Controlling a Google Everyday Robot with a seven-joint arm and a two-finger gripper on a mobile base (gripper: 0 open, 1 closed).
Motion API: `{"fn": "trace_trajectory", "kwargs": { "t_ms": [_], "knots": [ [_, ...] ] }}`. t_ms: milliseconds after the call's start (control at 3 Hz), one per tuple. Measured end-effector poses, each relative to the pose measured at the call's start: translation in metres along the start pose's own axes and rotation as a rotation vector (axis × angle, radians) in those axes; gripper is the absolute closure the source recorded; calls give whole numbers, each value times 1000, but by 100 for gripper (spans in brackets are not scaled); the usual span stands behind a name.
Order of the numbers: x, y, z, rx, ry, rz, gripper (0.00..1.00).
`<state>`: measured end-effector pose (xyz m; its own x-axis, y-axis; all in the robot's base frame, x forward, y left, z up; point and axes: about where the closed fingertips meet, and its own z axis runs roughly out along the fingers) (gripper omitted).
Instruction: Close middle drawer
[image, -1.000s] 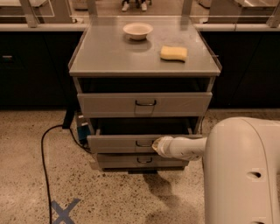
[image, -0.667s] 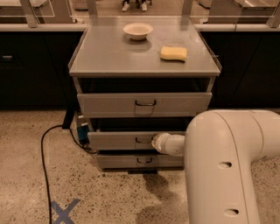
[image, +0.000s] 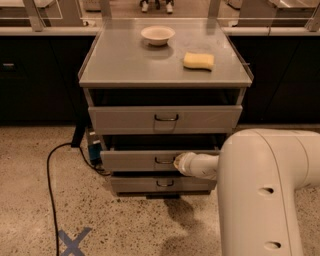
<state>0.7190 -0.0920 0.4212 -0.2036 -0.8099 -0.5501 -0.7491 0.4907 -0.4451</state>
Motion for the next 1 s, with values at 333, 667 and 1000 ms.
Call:
{"fn": "trace_trajectory", "kwargs": {
  "t_ms": [333, 667, 1000],
  "knots": [
    [0, -16, 8, 17, -38, 36, 100],
    [2, -26, 14, 26, -51, 52, 100],
    [0, -47, 23, 55, -67, 69, 100]
  ]
}}
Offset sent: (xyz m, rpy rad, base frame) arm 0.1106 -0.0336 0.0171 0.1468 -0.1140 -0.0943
